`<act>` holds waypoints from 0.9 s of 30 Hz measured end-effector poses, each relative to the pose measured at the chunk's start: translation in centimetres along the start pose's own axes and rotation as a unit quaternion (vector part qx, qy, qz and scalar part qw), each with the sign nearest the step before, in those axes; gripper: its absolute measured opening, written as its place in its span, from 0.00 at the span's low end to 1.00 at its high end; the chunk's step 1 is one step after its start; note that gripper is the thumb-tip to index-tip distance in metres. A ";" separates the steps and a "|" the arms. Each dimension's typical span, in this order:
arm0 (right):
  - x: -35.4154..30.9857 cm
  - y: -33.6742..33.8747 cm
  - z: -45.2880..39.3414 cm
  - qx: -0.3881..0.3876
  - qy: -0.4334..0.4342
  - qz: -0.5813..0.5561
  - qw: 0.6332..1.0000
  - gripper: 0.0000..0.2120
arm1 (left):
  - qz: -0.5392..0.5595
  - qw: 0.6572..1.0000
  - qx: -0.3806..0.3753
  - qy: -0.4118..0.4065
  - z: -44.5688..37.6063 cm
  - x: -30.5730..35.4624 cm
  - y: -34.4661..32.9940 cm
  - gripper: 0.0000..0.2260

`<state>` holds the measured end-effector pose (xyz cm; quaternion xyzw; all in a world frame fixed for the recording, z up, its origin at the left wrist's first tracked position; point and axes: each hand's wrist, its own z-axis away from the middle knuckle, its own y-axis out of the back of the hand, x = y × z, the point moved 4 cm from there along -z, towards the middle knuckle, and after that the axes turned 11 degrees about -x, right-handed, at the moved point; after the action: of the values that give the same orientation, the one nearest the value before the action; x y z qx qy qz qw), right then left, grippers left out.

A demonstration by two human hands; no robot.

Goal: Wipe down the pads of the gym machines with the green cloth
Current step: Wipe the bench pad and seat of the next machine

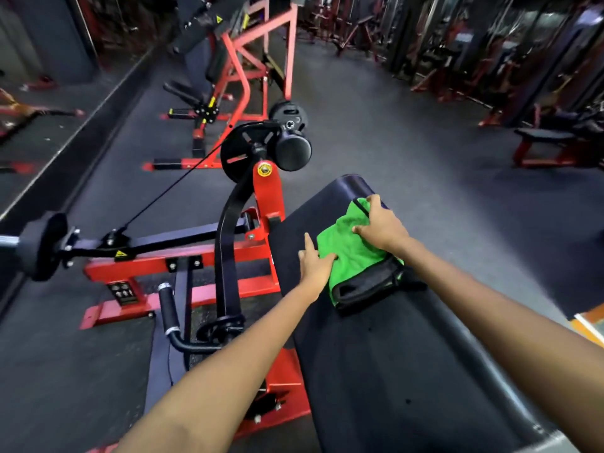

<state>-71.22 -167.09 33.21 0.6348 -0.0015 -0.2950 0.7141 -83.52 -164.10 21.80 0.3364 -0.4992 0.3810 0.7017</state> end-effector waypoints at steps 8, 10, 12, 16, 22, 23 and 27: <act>-0.8 2.4 -3.3 0.103 0.045 0.103 0.988 0.26 | 0.023 0.992 0.095 -0.076 -3.5 3.1 -1.0 0.25; -1.1 2.8 -4.2 0.131 0.057 0.163 0.976 0.25 | 0.048 0.990 0.106 -0.082 -4.9 3.8 -1.3 0.17; -1.4 2.6 -5.3 0.169 0.083 0.294 0.937 0.24 | 0.052 0.990 0.100 -0.084 -6.3 4.2 -1.6 0.13; -1.2 -1.5 -7.5 0.020 0.039 0.374 0.926 0.22 | -0.046 0.998 0.030 -0.021 -9.0 3.1 -1.3 0.07; -1.8 -4.8 -8.7 0.000 -0.080 0.352 0.932 0.47 | -0.173 0.981 0.043 -0.076 -10.7 -1.4 2.0 0.08; -1.6 -5.1 -9.0 0.006 -0.087 0.364 0.927 0.45 | -0.185 0.979 0.044 -0.078 -11.1 -2.0 2.5 0.11; -0.7 -5.9 -10.2 0.030 -0.112 0.385 0.916 0.38 | -0.223 0.967 0.007 -0.122 -13.3 -2.9 3.9 0.20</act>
<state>-70.41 -157.66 26.11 0.5689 -0.3344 -0.0661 0.7485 -81.60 -151.43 15.70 0.4881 -0.4904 0.1742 0.7007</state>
